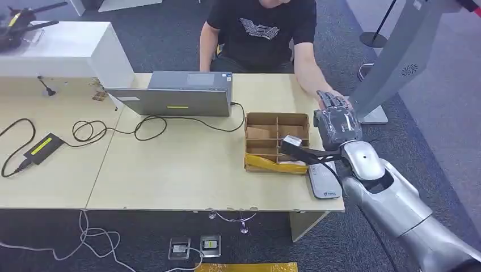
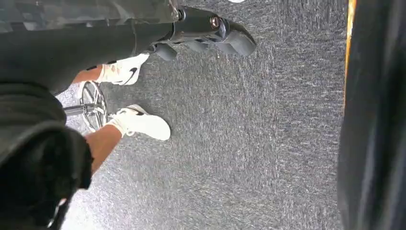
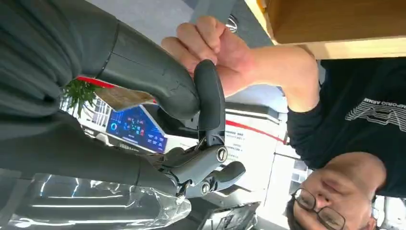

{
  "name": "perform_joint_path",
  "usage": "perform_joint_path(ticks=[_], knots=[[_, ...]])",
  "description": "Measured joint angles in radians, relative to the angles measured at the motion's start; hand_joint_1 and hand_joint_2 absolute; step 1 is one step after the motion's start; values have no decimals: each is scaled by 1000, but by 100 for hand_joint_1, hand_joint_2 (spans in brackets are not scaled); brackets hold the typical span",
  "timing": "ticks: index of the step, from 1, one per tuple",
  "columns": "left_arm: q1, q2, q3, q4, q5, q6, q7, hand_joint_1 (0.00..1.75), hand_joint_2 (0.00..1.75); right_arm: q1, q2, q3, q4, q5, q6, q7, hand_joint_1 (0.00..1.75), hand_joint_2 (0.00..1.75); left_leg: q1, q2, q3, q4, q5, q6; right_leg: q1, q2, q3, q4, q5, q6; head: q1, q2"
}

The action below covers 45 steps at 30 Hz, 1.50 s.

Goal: Pass the card to the sensor for recognition and then transmit it.

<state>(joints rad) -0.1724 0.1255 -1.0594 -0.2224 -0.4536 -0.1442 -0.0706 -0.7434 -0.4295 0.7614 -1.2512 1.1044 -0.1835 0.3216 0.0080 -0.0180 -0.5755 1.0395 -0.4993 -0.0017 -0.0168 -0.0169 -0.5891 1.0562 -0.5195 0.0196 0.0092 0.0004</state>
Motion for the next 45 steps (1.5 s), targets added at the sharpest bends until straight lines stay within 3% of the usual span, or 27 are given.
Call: perform_joint_path(ticks=[8, 9, 10, 22, 31, 45], knots=[[-2, -3, 0, 0, 3, 8, 10, 0, 0, -1, 3, -26, 33, 2, -5, 9, 175, 175, 0, 0, 0, 0, 0, 0, 0, 0, 0, 0, 0, 0, 0, 0], [-2, -3, 0, 0, 3, 10, 11, 0, 0, -1, 5, -28, 37, 2, -5, 8, 44, 175, 0, 0, 0, 0, 0, 0, 0, 0, 0, 0, 0, 0, 0, 0], [-2, -3, 0, 0, 3, 11, 11, 0, 0, -1, 6, -30, 40, 4, -5, 8, 0, 175, 0, 0, 0, 0, 0, 0, 0, 0, 0, 0, 0, 0, 0, 0], [-2, -4, 0, 0, 3, 8, 12, 0, 0, 0, 10, -36, 57, -6, -40, 7, 0, 175, 0, 0, 0, 0, 0, 0, 0, 0, 0, 0, 0, 0, 0, 0], [-2, -4, 0, 0, 14, 16, 12, 0, 0, 0, 15, -47, 68, -187, -79, -44, 0, 175, 0, 0, 0, 0, 0, 0, 0, 0, 0, 0, 0, 0, 0, 0], [2, -4, 0, 0, 22, 9, 12, 0, 0, -2, 25, -59, 83, -280, -128, -44, 0, 175, 0, 0, 0, 0, 0, 0, 0, 0, 0, 0, 0, 0, 0, 0]])
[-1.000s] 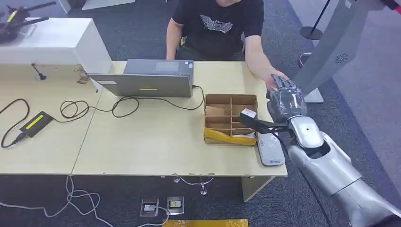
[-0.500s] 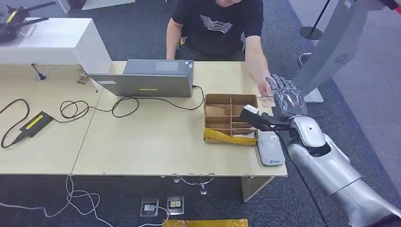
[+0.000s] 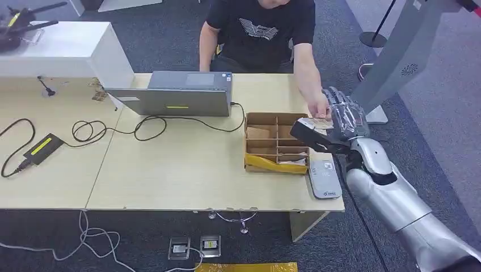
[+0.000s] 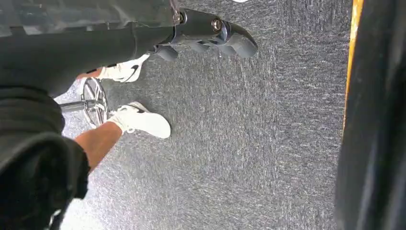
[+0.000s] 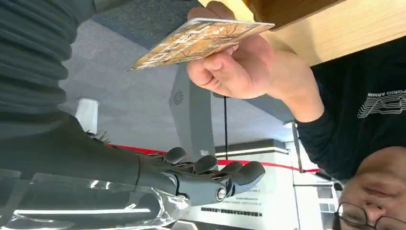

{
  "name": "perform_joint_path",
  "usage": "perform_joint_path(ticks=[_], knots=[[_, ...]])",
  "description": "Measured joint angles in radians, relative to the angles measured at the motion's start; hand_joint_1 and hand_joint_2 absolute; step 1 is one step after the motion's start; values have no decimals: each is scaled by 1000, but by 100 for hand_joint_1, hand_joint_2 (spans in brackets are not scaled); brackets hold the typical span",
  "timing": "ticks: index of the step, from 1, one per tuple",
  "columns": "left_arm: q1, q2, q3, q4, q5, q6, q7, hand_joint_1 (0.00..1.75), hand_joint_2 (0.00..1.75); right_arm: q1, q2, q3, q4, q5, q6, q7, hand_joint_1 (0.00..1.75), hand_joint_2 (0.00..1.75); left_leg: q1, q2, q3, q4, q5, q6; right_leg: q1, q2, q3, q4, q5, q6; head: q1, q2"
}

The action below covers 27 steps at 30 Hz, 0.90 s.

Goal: Pass the card to the sensor for recognition and then transmit it.

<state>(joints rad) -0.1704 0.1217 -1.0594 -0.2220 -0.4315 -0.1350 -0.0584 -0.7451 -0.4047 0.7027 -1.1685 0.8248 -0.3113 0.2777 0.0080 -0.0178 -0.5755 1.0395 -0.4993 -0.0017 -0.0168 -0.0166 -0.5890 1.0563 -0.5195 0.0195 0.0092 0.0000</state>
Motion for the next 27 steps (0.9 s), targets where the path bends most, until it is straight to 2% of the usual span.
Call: perform_joint_path(ticks=[10, 17, 18, 19, 27], knots=[[1, 0, 0, 0, -9, 3, 0, 0, 0, 0, -1, 0, 34, 29, -12, 38, 0, 175, 0, 0, 0, 0, 0, 0, 0, 0, 0, 0, 0, 0, 0, 0], [-3, 0, 0, 0, -14, 0, 0, 0, 0, 2, -23, 0, 50, 83, -16, 86, 2, 175, 0, 1, 1, 0, 0, 0, 0, 1, 0, 0, 0, 0, 0, 0], [-4, 0, 0, 0, -14, 0, 0, 0, 0, 3, -25, 0, 51, 89, -19, 89, 72, 175, 0, 1, 1, 0, 0, 0, 0, 1, 0, 0, 0, 0, 0, 0], [-6, 0, 0, 0, -15, 1, 0, 0, 0, 3, -29, 0, 52, 93, -20, 92, 175, 175, 0, 1, 1, 0, 0, 0, 0, 1, 0, 0, 0, 0, 0, 0], [-17, 0, 0, 0, -19, -2, 0, 0, 0, 18, -50, -9, 53, 109, -18, 105, 175, 175, 0, 1, 1, 0, 0, 0, 0, 1, 0, 0, 0, 0, 0, 0]])
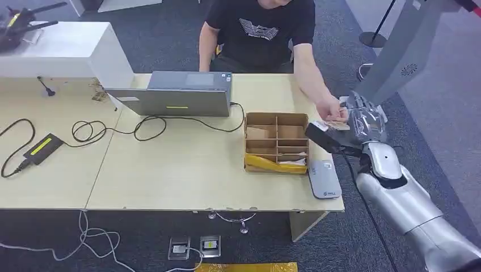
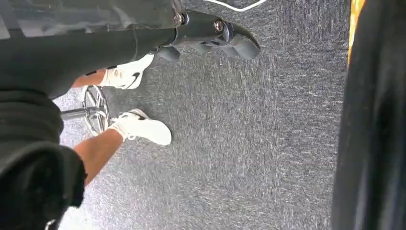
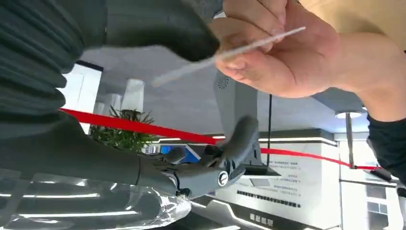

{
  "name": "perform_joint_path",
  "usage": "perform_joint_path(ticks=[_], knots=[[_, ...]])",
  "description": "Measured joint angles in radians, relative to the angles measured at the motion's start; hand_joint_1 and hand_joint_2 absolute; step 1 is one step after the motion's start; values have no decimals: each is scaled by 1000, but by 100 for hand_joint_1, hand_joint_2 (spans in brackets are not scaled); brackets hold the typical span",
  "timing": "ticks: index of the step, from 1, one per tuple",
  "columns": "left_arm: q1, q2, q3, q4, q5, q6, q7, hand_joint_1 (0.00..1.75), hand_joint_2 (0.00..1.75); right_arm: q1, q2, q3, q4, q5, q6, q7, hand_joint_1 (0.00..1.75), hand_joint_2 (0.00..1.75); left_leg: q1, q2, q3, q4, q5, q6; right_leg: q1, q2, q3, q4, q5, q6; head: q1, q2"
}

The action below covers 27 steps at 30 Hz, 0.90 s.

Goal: Pass the card to the sensor for recognition and then transmit it.

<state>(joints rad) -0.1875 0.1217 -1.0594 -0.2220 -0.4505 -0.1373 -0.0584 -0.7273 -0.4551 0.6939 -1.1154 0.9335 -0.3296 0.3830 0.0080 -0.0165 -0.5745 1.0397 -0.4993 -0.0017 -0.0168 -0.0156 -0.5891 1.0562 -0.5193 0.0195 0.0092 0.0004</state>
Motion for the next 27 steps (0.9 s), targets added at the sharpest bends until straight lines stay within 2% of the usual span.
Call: perform_joint_path(ticks=[27], knots=[[-15, 0, 0, 0, 0, -2, 2, 0, 0, 52, -30, -43, -46, 13, 6, -3, 175, 175, 0, 1, 0, 0, 0, 0, 0, 0, 0, 0, 0, 0, 0, 0]])
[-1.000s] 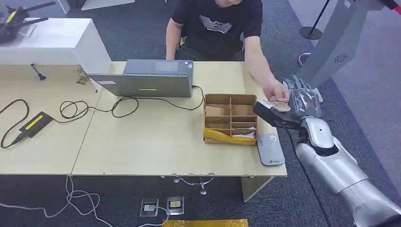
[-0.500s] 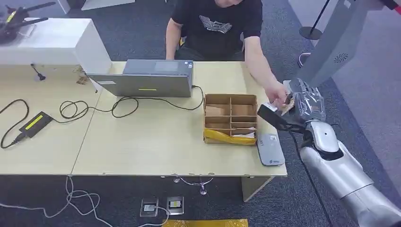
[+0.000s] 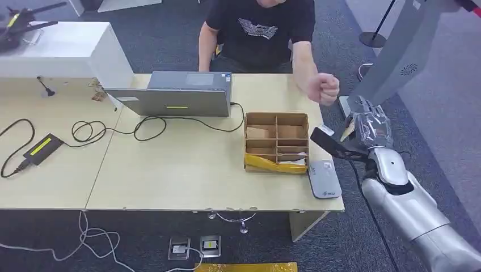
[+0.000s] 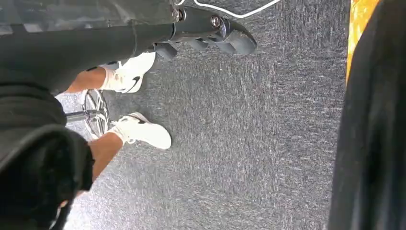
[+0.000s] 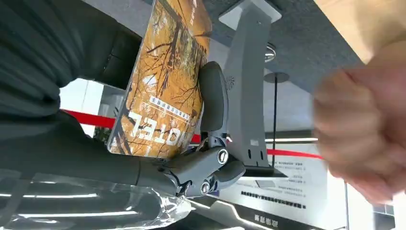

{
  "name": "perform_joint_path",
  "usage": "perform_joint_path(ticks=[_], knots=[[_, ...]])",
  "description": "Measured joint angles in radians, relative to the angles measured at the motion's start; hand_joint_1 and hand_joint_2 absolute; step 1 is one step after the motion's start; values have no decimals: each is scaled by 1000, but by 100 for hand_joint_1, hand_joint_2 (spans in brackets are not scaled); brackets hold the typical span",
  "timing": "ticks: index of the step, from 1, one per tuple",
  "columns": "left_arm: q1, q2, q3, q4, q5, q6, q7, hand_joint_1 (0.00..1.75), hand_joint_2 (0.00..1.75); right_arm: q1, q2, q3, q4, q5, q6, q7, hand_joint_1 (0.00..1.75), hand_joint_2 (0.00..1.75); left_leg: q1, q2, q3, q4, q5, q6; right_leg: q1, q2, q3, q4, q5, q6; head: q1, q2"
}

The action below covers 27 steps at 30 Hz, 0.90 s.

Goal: Pass the card to the sensor for recognition and then transmit it.

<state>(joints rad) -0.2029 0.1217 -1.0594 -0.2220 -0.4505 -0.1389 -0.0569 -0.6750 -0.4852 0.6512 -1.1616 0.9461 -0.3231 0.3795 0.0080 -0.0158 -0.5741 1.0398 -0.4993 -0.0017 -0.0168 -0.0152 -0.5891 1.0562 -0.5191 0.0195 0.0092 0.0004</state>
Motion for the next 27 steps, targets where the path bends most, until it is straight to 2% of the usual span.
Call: perform_joint_path(ticks=[14, 27], knots=[[4, 0, 0, 0, -2, 10, 8, 0, 0, 103, -23, -28, -27, -17, 1, -9, 175, 175, 0, 0, 0, 0, 0, 0, 0, 0, 0, 0, 0, 0, 0, 0], [6, 0, 0, 0, -1, 8, 8, 0, 0, 117, -21, -27, -24, -34, -5, -24, 175, 175, 0, 0, 0, 0, 0, 0, 0, 0, 0, 0, 0, 0, 0, 0]])
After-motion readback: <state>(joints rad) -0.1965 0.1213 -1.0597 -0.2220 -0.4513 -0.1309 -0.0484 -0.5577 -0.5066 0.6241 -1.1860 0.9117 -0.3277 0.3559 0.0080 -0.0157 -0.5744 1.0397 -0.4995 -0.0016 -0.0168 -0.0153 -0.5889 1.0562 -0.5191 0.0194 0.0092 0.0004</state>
